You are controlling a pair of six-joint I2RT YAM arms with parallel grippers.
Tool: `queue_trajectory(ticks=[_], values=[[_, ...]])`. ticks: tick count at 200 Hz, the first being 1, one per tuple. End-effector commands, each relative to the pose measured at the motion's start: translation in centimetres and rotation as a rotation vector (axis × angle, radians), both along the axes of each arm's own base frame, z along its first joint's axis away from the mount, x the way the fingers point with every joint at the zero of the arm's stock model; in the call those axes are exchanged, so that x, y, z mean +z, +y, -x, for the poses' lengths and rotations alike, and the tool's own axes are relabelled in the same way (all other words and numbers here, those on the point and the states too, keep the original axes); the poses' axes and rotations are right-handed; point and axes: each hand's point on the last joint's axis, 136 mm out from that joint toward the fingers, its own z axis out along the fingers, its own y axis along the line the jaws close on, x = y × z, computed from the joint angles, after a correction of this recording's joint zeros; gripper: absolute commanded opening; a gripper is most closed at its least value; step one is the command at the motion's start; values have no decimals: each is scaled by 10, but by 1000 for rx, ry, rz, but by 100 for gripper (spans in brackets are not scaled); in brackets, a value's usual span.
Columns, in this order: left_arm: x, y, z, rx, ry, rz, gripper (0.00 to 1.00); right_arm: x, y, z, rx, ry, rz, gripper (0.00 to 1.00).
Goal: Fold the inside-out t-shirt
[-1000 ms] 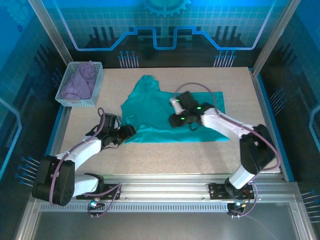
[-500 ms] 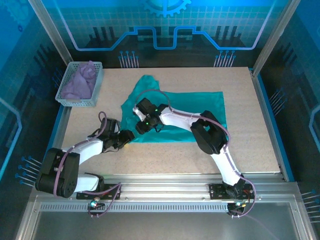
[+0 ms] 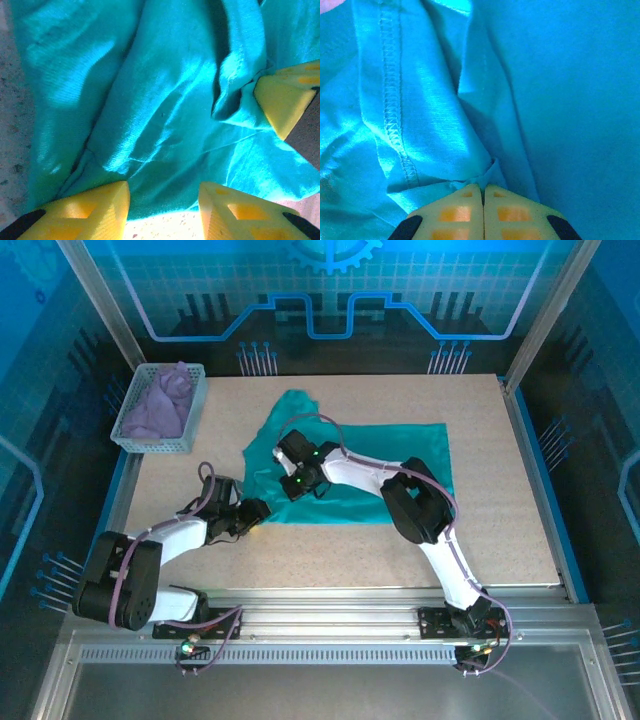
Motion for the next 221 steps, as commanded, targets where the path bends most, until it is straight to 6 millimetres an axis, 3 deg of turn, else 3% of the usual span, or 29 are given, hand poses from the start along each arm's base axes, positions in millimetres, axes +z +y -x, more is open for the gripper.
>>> queue_trajectory(ticks=[1, 48, 130, 178, 203, 221], values=[[-23, 4, 23, -2, 101, -11, 42, 22, -7, -12, -46, 5, -64, 5], [-25, 5, 26, 8, 118, -13, 42, 31, -13, -20, -91, 54, -171, 6], [-27, 5, 28, 12, 128, -12, 41, 30, -35, -42, -189, 112, -218, 11], [-26, 5, 28, 13, 123, -11, 41, 31, -55, -50, -225, 82, -122, 16], [-26, 5, 28, 10, 121, -11, 41, 42, -66, -48, -228, 21, -66, 17], [-25, 5, 27, 10, 119, -10, 41, 51, -73, -42, -210, -36, -39, 23]])
